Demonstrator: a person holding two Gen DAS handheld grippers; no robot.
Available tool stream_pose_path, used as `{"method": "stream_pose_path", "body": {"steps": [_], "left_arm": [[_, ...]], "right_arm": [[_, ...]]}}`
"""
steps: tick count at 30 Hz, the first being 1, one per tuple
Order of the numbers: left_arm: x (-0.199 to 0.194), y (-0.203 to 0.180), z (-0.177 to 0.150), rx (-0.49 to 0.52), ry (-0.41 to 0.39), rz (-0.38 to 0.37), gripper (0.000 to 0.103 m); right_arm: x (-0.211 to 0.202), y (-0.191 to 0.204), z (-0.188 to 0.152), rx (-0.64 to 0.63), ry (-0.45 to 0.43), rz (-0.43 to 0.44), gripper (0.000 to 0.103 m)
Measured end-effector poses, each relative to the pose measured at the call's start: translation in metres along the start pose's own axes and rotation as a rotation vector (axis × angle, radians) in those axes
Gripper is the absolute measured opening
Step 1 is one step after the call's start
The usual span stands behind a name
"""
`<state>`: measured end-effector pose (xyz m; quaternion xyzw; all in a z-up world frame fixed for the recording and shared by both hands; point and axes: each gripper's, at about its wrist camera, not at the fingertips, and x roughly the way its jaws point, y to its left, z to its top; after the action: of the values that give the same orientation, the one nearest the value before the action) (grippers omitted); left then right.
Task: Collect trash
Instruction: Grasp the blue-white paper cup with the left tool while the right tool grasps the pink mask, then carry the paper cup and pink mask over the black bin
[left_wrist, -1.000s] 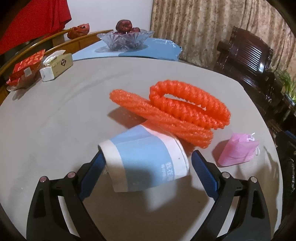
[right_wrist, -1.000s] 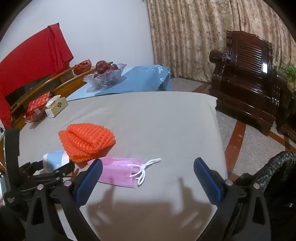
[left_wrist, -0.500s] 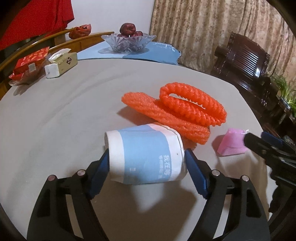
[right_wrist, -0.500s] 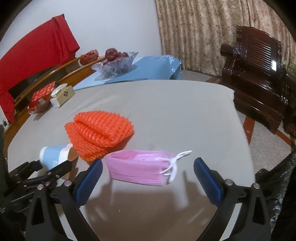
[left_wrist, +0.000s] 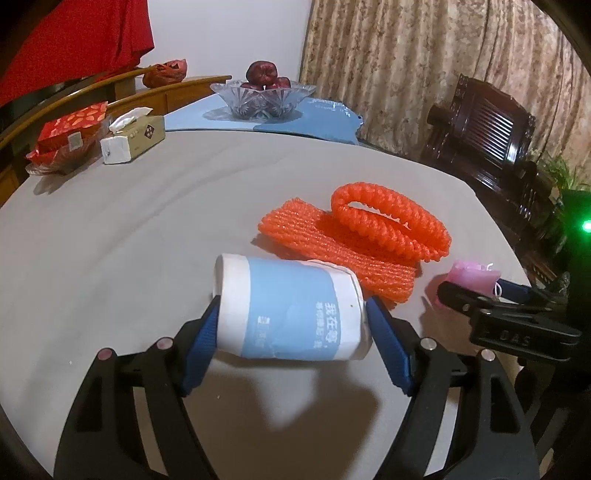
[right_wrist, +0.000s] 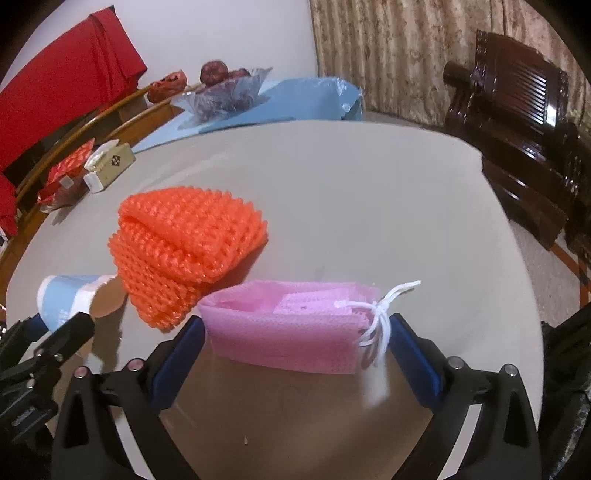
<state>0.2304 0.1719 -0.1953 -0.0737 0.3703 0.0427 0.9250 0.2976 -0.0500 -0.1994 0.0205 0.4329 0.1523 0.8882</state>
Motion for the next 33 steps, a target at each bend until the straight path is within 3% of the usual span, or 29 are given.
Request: {"method": "stream_pose_path", "body": {"steps": [5, 9, 13, 33], "left_arm": [[-0.008, -0.001, -0.001, -0.002, -0.014, -0.002, 0.074], [-0.015, -0.005, -0.003, 0.006, -0.024, -0.006, 0.074], [-0.024, -0.009, -0.002, 0.007, -0.037, -0.018, 0.074], [-0.077, -0.054, 0.019, 0.081, -0.133, -0.08, 0.074]], "right_arm": [[-0.002, 0.002, -0.001, -0.021, -0.004, 0.007, 0.072], [-0.007, 0.002, -0.003, -0.033, -0.008, 0.033, 0.047], [-0.014, 0.003, -0.004, -0.045, -0.015, 0.057, 0.037], [-0.109, -0.012, 0.0, -0.023, -0.171, 0.083, 0.037]]}}
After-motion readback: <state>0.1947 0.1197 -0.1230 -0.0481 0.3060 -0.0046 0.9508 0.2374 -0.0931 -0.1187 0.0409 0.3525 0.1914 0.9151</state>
